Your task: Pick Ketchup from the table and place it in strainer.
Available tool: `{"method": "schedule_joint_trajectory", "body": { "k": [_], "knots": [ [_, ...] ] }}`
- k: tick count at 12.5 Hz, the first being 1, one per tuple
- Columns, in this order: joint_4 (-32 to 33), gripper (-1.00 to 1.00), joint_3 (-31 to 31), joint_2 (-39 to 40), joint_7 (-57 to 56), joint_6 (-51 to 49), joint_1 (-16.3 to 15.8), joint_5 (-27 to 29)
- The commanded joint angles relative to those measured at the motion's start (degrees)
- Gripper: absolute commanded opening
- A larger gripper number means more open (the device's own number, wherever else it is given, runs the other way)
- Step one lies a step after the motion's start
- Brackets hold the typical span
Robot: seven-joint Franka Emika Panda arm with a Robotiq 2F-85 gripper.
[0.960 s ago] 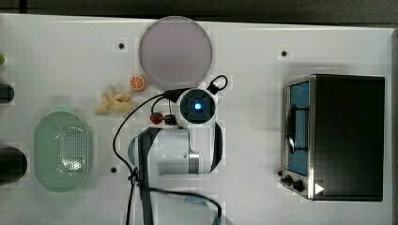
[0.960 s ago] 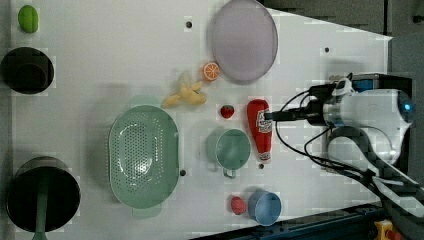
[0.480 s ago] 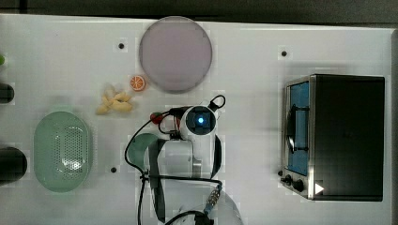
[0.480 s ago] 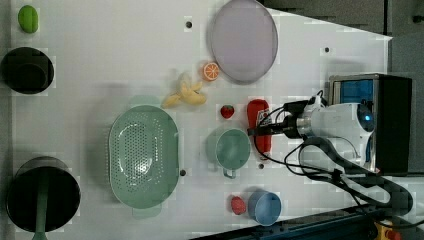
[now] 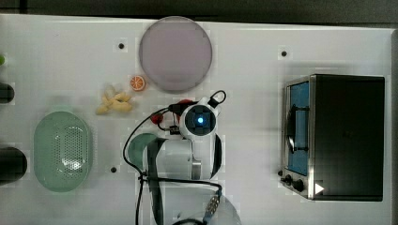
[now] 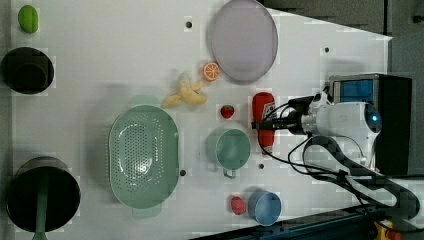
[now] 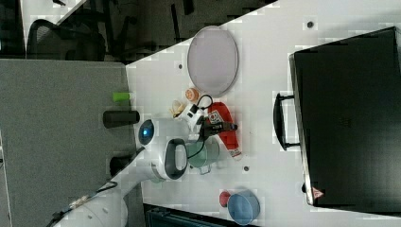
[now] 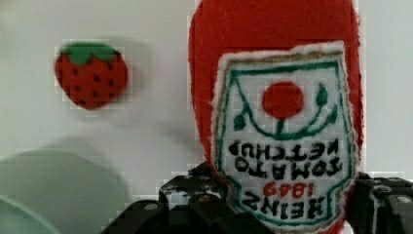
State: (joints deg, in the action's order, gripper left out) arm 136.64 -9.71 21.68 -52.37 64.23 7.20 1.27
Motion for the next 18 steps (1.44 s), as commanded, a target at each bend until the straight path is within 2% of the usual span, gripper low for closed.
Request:
{"method": "schedule_joint_trajectory", "body": {
  "k": [1,4,8,14,18],
  "knots": [
    [-2.37,0.25,-1.61,-8.88,-2.04,-6.06,-0.7,0.31],
    [-5.36,0.25,-3.55,-17.1,-0.49,-18.27,-0.92,0.34],
    [-9.4,0.25,-7.54,-24.48,9.58,-30.32,-2.12,0.4],
    [-11.13,0.25,-19.73,-24.93,35.35,-31.92,-4.7,0.44],
    [-11.33,0.25,-27.75,-21.73,49.28,-29.32,-5.6,0.52]
  ]
}}
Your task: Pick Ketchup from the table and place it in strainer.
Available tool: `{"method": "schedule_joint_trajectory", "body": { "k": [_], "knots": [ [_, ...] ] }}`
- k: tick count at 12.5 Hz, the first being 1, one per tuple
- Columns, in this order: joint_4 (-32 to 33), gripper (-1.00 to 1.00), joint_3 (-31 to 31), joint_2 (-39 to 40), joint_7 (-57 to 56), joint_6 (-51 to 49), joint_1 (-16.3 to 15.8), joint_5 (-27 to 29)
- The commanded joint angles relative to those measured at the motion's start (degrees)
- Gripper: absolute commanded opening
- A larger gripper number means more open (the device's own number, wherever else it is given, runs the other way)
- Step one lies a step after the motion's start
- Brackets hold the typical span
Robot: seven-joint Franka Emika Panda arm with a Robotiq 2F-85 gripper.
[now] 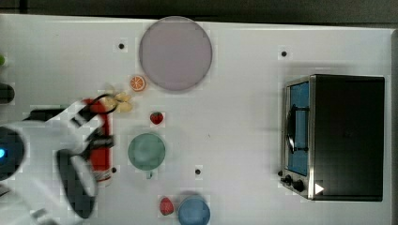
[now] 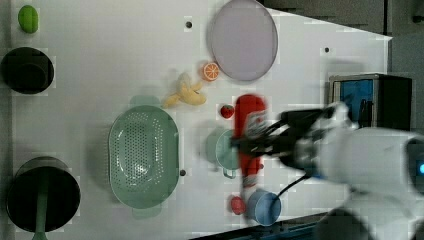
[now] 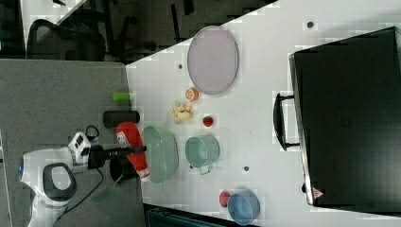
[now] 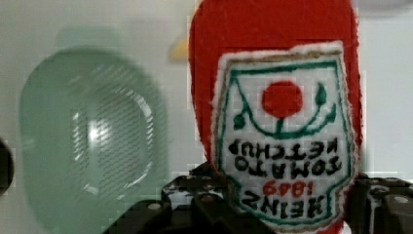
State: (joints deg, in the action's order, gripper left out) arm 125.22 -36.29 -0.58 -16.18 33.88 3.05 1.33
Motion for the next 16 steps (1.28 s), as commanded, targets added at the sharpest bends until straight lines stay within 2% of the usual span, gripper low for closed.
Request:
{"method": "schedule_joint_trajectory", "body": {
  "k": [1,5,6,9,13,16],
  "knots": [
    [0.08,0.25,-2.84,2.07,15.9,3.52,-1.55,0.47],
    [0.03,0.25,-6.49,10.58,24.8,16.03,-2.33,0.32],
    [0.01,0.33,-6.59,12.88,25.5,17.78,-2.72,0.31],
    [-0.1,0.97,-6.59,19.08,25.5,23.24,-3.55,-1.06],
    [-0.26,1.0,-6.35,17.78,25.71,23.25,-2.74,-1.62],
    [-0.3,1.0,-5.67,11.54,25.7,12.5,0.88,-1.56]
  ]
}}
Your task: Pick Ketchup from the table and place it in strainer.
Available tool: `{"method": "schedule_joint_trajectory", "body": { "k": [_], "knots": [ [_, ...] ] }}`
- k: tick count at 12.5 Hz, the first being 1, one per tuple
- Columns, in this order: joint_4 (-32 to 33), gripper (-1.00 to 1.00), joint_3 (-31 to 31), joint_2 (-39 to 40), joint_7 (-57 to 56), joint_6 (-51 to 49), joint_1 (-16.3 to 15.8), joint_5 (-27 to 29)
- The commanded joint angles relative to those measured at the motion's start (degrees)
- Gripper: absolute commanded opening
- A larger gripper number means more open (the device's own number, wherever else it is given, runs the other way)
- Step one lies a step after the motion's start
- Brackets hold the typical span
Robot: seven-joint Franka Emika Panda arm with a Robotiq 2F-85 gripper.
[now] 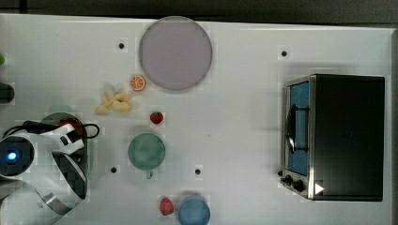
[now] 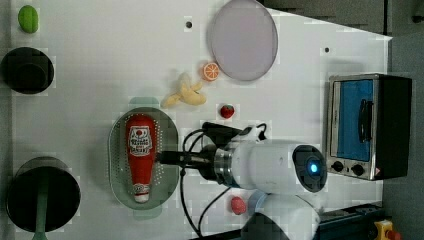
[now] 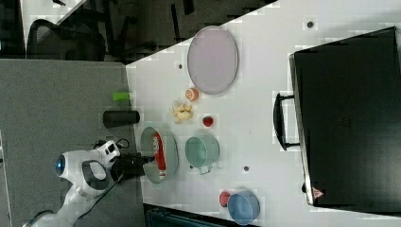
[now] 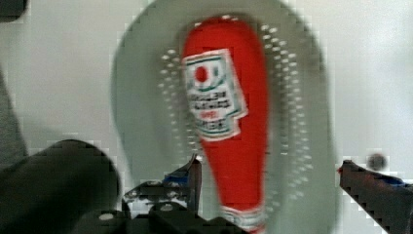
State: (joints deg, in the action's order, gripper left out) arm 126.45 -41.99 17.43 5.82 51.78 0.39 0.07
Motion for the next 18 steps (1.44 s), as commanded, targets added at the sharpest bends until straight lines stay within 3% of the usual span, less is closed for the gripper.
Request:
{"method": "schedule_joint_trajectory", "body": {
  "k": [1,4,7,12,18],
  "knots": [
    [-1.54,1.0,0.56,-9.04,3.69,-9.26,5.22,-0.31],
    [-1.57,1.0,4.62,-17.48,3.55,-16.49,9.9,-0.31],
    [-1.73,1.0,12.97,-25.55,3.32,-20.95,12.94,-0.31],
    [-5.58,1.0,26.61,-32.78,3.25,-32.38,13.44,0.33],
    [-15.45,1.0,29.08,-32.77,2.97,-47.74,13.42,2.06]
  ]
}}
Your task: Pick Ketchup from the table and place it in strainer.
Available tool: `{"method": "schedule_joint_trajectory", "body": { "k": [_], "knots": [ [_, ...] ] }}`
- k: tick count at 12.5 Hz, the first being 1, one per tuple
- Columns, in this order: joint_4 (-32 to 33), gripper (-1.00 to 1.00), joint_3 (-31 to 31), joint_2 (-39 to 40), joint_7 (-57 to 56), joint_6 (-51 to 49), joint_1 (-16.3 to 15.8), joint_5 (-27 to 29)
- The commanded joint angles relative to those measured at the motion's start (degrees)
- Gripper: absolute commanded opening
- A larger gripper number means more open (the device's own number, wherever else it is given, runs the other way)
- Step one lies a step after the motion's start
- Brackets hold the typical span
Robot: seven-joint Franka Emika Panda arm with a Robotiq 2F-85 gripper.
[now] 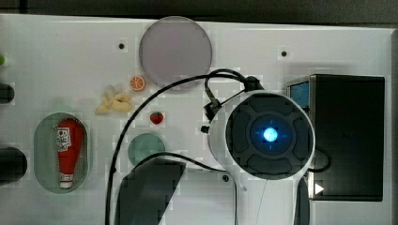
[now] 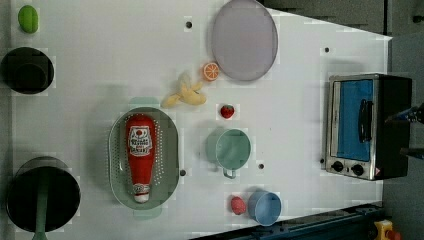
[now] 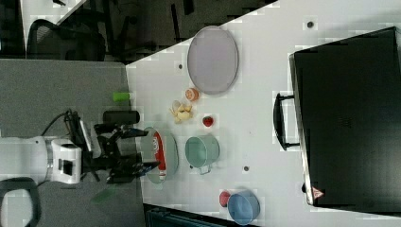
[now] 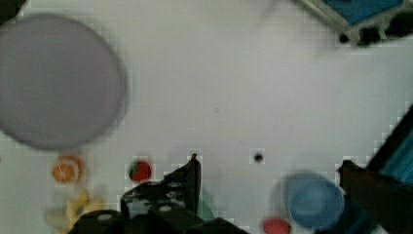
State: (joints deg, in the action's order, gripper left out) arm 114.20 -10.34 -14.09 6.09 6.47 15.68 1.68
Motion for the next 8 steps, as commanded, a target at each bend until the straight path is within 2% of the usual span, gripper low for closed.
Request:
{"method": "schedule_joint_trajectory", "body": {
  "k": [1,8],
  "knots": [
    [-3.78,1.0,-2.39,-1.24,2.69,-2.01,-1.88,0.6],
    [-4.05,1.0,-1.61,-1.29,0.66,-2.54,-1.89,3.22]
  ]
}}
